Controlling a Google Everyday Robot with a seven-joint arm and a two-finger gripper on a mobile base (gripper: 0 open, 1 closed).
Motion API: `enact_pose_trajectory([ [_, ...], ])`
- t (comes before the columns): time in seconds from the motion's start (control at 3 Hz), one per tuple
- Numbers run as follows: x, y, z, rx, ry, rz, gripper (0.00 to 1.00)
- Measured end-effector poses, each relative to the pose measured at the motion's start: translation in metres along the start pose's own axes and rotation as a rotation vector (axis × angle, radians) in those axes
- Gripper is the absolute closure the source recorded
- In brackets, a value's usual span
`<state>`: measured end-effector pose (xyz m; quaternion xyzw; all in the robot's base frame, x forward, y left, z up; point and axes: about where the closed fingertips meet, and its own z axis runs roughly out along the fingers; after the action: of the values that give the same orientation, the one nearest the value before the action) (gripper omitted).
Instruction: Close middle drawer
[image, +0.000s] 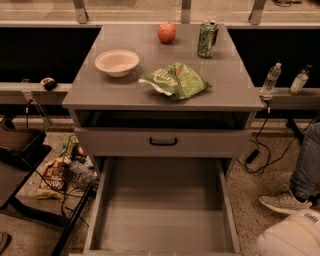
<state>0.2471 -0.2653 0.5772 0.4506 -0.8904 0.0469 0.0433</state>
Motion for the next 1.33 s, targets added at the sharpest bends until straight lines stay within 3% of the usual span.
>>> enact_pose_trajectory([
  [0.33,0.013,0.038,0.072,-0.062,0.034,-0.001,0.42],
  [0.67,0.011,0.062,0.122,-0.087,0.003,-0.003,0.66],
  [1.0,-0.012,0.073,0.158,-0.107,-0.072,0.020,0.89],
  [1.33,-0.043,0.073,0.185,-0.111,-0.148,0.031,1.00],
])
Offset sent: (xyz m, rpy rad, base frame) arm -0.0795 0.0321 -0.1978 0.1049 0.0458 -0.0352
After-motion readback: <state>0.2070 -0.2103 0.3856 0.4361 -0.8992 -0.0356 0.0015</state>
